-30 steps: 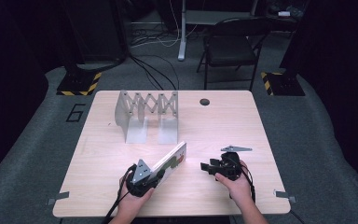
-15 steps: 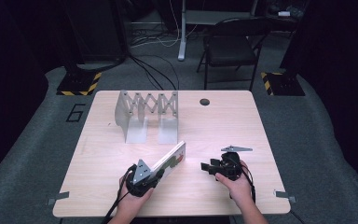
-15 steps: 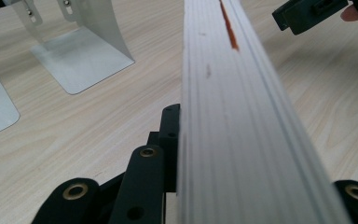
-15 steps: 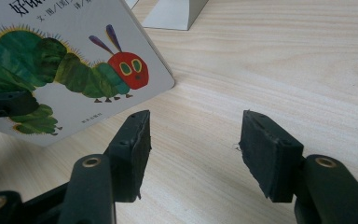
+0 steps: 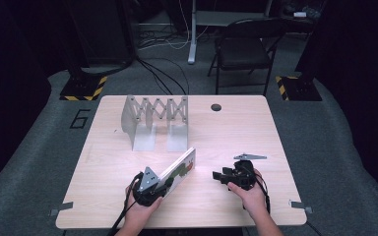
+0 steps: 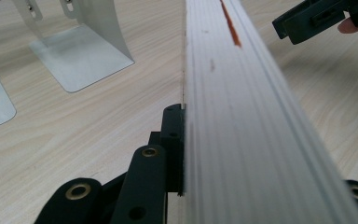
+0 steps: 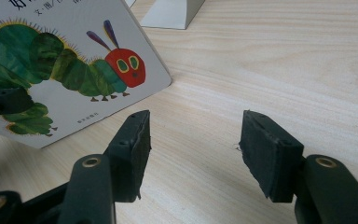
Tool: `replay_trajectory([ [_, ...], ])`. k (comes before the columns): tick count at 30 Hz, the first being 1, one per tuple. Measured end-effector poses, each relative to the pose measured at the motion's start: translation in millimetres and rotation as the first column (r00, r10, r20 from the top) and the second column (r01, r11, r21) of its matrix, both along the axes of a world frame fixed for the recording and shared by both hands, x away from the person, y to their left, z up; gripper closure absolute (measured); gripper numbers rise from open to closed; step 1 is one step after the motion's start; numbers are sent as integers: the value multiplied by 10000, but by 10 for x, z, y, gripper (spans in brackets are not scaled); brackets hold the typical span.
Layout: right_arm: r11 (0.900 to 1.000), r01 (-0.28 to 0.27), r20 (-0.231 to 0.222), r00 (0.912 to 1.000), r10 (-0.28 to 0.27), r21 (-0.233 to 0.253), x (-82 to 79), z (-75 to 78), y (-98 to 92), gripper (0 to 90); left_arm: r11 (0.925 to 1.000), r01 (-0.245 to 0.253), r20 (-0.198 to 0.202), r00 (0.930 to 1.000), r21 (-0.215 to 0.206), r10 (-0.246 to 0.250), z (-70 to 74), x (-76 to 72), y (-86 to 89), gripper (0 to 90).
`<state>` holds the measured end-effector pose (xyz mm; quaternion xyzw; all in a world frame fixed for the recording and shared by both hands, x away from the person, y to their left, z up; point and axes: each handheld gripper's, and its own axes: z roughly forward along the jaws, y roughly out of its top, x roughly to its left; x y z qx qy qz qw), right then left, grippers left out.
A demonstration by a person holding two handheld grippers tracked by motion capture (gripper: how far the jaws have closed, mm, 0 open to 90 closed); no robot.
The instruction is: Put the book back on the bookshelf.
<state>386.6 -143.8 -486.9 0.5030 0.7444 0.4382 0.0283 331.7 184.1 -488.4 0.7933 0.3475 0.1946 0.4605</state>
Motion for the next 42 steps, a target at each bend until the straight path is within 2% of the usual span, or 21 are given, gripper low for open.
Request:
replay_trajectory([
  [5, 10000, -8, -17, 10000, 8, 2, 1, -2, 1, 426, 10000, -29, -2, 10000, -51, 29, 34, 5, 18, 759],
  [8, 10000, -3, -14, 10000, 3, -3, -2, 0, 4, 425, 9994, -145, 99, 9998, -305, 149, 60, 5, 34, 759],
  [18, 10000, -27, 29, 10000, 27, -35, 2, -6, 8, 425, 9990, -131, 216, 9997, -428, 140, 227, 4, 101, 759],
  [24, 10000, 21, -37, 10000, -21, -22, -2, -4, 12, 425, 9977, -269, 208, 9994, -618, 283, 329, 12, 160, 759],
  [27, 10000, 0, -12, 10000, 0, -29, -3, -2, 8, 424, 9980, -290, 322, 9990, -555, 308, 372, 23, 199, 759],
  [31, 10000, -20, 15, 10000, 20, -52, -2, -4, 3, 425, 9960, -504, 365, 9979, -732, 532, 429, 25, 245, 759],
  [42, 10000, -7, -18, 10000, 7, -64, 2, -16, 5, 425, 9940, -948, 768, 9921, -541, 988, 585, 68, 440, 759],
])
